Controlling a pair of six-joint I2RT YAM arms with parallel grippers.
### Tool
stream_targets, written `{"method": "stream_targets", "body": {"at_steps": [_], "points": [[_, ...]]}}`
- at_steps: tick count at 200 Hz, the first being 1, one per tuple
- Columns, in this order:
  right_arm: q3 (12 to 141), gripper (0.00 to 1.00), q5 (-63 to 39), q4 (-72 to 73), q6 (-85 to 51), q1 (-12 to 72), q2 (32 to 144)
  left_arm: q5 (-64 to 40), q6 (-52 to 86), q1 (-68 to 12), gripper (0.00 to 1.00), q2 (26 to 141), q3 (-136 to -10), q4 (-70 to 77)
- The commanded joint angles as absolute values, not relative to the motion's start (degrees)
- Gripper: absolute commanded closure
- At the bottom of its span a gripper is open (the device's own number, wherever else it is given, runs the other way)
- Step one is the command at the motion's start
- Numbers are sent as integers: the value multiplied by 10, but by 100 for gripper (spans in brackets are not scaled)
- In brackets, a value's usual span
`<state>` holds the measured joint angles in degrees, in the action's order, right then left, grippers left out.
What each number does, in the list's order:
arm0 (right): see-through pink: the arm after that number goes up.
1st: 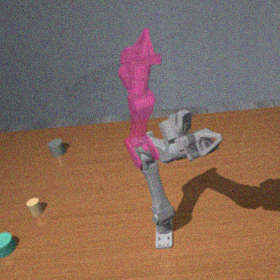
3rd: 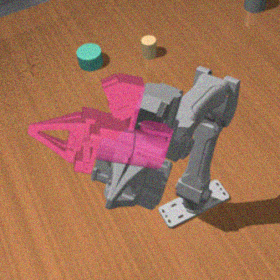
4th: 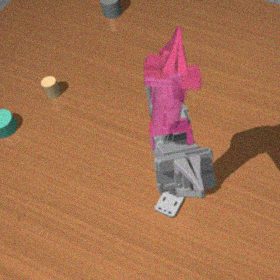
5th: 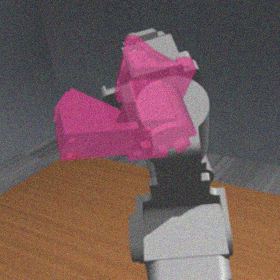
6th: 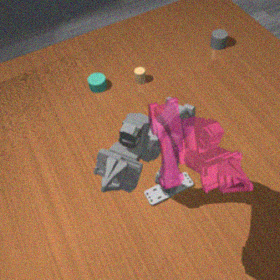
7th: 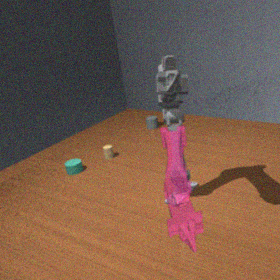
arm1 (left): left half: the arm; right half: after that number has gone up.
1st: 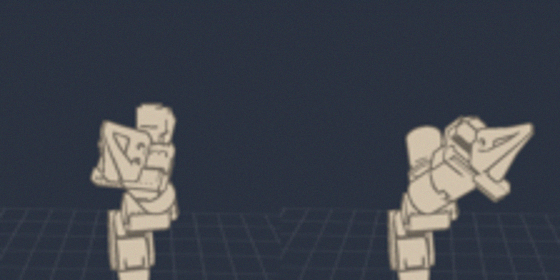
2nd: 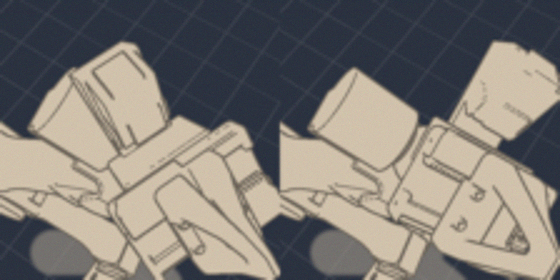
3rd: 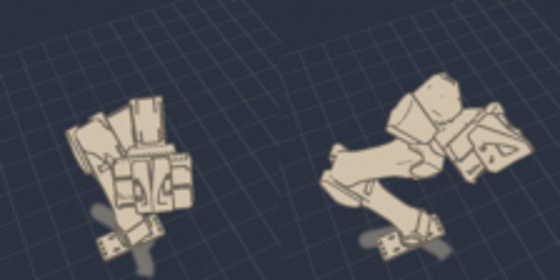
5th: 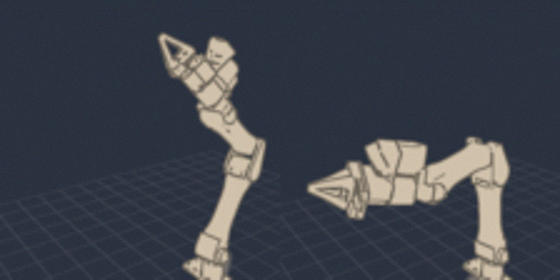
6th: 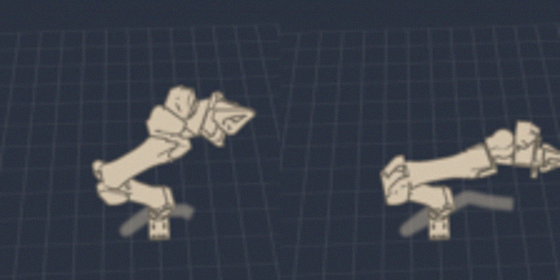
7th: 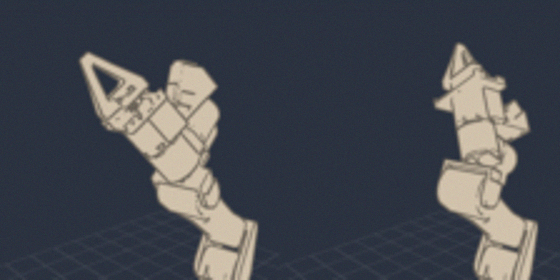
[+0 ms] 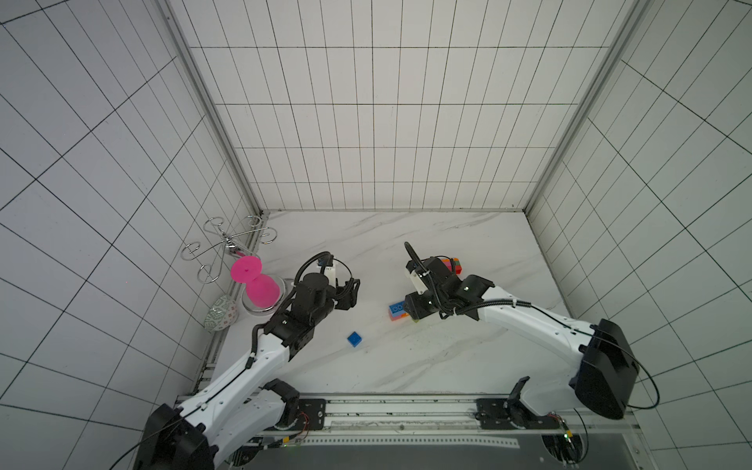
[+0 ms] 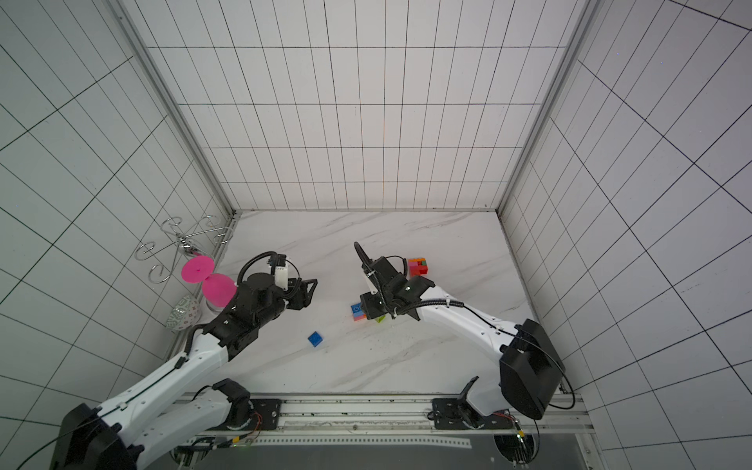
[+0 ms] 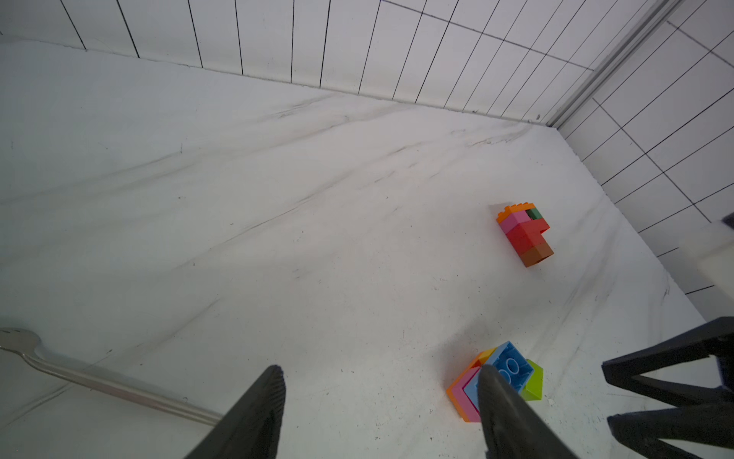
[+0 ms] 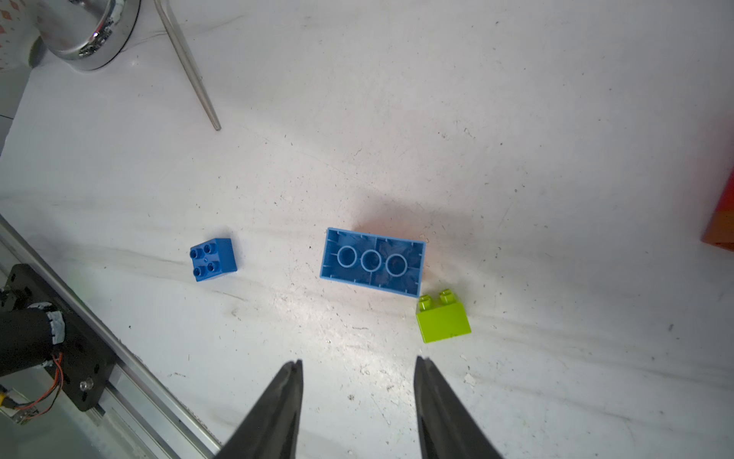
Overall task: Assemble the letter p with lego
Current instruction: Assemble the lego brick with the lego brick.
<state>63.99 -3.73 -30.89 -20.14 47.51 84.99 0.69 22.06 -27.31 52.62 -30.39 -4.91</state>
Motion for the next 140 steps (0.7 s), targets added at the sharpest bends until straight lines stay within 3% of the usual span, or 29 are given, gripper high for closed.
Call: {"method": "stream_targets", "body": {"at_steps": [1, 12, 37, 140], "points": [[692, 68, 17, -345, -192, 488, 887, 38, 249, -268, 29, 505, -257, 71], [709, 81, 21, -349, -195, 491, 906, 44, 252, -267, 28, 502, -235, 91], [741, 90, 27, -357, -203, 494, 946, 64, 256, -265, 28, 503, -191, 129], [786, 87, 49, -400, -217, 512, 1020, 62, 264, -264, 28, 516, -193, 137]]}}
